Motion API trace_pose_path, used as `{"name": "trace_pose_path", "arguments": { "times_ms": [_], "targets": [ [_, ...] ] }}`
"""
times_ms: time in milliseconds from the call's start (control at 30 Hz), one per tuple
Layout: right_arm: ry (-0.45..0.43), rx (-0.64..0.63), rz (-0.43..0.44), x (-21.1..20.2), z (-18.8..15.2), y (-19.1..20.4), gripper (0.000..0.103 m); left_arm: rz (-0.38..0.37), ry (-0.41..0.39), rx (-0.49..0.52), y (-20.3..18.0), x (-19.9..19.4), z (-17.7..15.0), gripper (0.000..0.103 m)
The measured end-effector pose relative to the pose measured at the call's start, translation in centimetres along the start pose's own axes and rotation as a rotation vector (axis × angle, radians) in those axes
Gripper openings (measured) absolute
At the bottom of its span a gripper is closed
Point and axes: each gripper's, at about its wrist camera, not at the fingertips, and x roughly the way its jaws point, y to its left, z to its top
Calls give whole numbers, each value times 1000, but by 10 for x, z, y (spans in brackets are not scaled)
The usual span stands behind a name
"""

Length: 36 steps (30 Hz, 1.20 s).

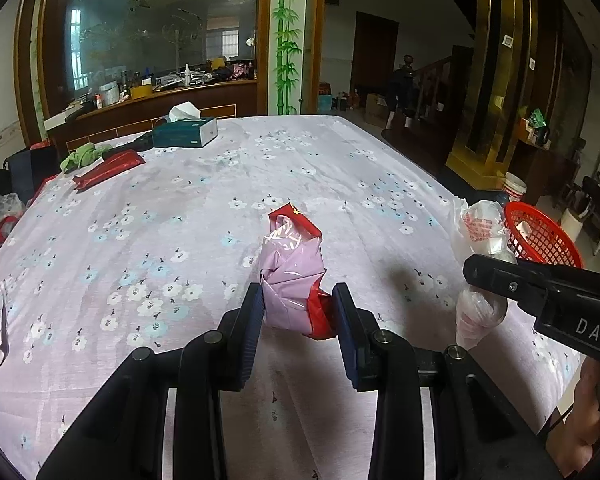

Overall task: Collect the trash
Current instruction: 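Hold the wrapper and plastic bag above the table with both tools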

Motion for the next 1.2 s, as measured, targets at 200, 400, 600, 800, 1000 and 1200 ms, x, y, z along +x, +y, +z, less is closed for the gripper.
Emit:
{"name": "trace_pose_path", "arguments": {
  "times_ms": [200, 400, 600, 800, 1000, 1200],
  "targets": [
    [3, 10, 2, -1, -1, -5, 33, -4, 5, 7, -5, 1, 0, 34],
    [-1, 24, 5, -3, 0, -10, 33, -8, 10, 9, -7, 1, 0, 34],
    [-1, 44, 7, -4, 0, -17, 33, -14, 17, 19, -11, 3, 1, 34],
    [-20, 69, 2, -11, 1, -29, 33, -37, 29, 33, -20, 7, 5, 34],
    [-45, 118, -18, -23, 3, -54, 33, -59, 33, 63, -37, 10, 9, 34],
    [-74, 167, -40, -36, 6, -78, 33, -99, 44, 89, -56, 17, 16, 34]
  ]
}}
